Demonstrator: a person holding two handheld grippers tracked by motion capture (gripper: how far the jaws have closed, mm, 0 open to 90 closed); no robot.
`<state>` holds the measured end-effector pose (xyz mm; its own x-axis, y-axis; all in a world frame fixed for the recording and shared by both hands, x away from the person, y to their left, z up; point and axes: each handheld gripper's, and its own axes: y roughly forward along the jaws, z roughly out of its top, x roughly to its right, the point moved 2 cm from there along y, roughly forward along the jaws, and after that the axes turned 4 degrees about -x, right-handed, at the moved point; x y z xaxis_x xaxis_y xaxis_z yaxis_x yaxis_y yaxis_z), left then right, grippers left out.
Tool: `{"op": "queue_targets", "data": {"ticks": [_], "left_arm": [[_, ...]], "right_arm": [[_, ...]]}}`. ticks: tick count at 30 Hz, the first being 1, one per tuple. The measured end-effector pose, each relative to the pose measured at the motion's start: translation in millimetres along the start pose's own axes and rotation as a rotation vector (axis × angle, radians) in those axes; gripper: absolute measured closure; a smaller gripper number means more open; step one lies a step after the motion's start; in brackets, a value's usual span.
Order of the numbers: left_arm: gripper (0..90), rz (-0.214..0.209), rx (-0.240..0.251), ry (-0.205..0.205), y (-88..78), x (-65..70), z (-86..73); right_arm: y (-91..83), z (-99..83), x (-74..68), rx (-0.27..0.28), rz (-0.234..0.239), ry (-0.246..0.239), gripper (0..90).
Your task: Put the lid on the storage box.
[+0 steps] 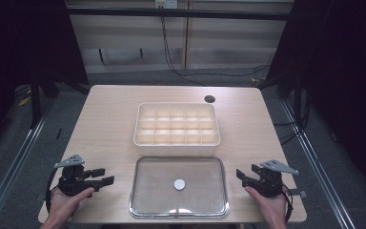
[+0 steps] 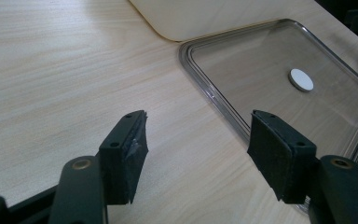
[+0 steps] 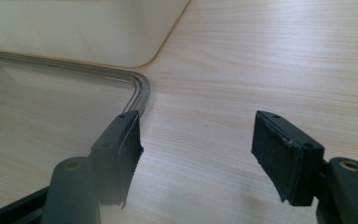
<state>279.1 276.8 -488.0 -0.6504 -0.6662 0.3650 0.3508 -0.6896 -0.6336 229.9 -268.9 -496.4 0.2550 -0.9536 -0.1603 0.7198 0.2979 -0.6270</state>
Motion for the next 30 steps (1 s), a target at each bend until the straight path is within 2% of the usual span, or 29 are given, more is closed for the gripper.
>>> {"op": "queue_targets", "data": {"ticks": [1, 5, 8, 9, 10, 12, 13, 17, 21, 22, 25, 28, 30], "left_arm": [[36.9, -0.008, -0.001, -0.006, 0.8, 0.4, 0.1], [38.3, -0.027, -0.014, 0.013, 0.7, 1.7, -0.1], [38.5, -0.028, -0.018, 0.018, 0.2, 3.9, -0.9], [38.5, -0.043, -0.021, 0.018, -0.4, 6.8, -1.7], [39.2, -0.052, -0.021, 0.035, -1.0, 10.1, -2.3], [40.3, -0.051, -0.030, 0.061, -1.4, 15.9, -2.9], [40.3, -0.061, -0.032, 0.055, -0.5, 19.5, -3.0], [39.8, -0.053, -0.048, 0.084, 5.6, 28.5, 0.1], [38.1, -0.042, -0.055, 0.101, 10.5, 32.4, 8.5], [39.2, -0.031, -0.053, 0.111, 11.1, 32.4, 11.1], [41.7, -0.038, -0.046, 0.108, 12.2, 30.8, 20.0], [45.0, -0.021, -0.049, 0.125, 15.3, 30.3, 30.6], [44.8, -0.032, -0.036, 0.115, 18.5, 30.9, 40.8]], "right_arm": [[-1.0, 0.1, -0.4, 0.000, 0.004, 0.004, 32.5], [-5.0, 1.1, -2.2, 0.000, 0.027, 0.013, 32.5], [-7.0, 1.5, -3.7, -0.004, 0.009, 0.018, 30.2], [-7.7, 1.6, -4.3, -0.009, 0.009, 0.026, 30.4], [-8.9, 2.4, -4.7, -0.021, 0.021, 0.040, 31.8], [-11.7, 4.4, -6.5, -0.031, 0.046, 0.038, 35.1], [-13.8, 5.6, -8.0, -0.035, 0.051, 0.037, 34.7], [-20.4, 9.8, -16.6, -0.026, 0.077, 0.028, 35.0], [-20.7, 15.9, -23.6, -0.049, 0.128, 0.021, 36.1], [-20.4, 17.0, -25.0, -0.055, 0.132, 0.019, 36.1], [-15.8, 22.0, -30.2, -0.077, 0.149, -0.005, 36.3], [-11.1, 26.5, -33.9, -0.086, 0.168, -0.011, 36.7], [-8.4, 31.3, -36.2, -0.087, 0.177, -0.010, 36.9]]}}
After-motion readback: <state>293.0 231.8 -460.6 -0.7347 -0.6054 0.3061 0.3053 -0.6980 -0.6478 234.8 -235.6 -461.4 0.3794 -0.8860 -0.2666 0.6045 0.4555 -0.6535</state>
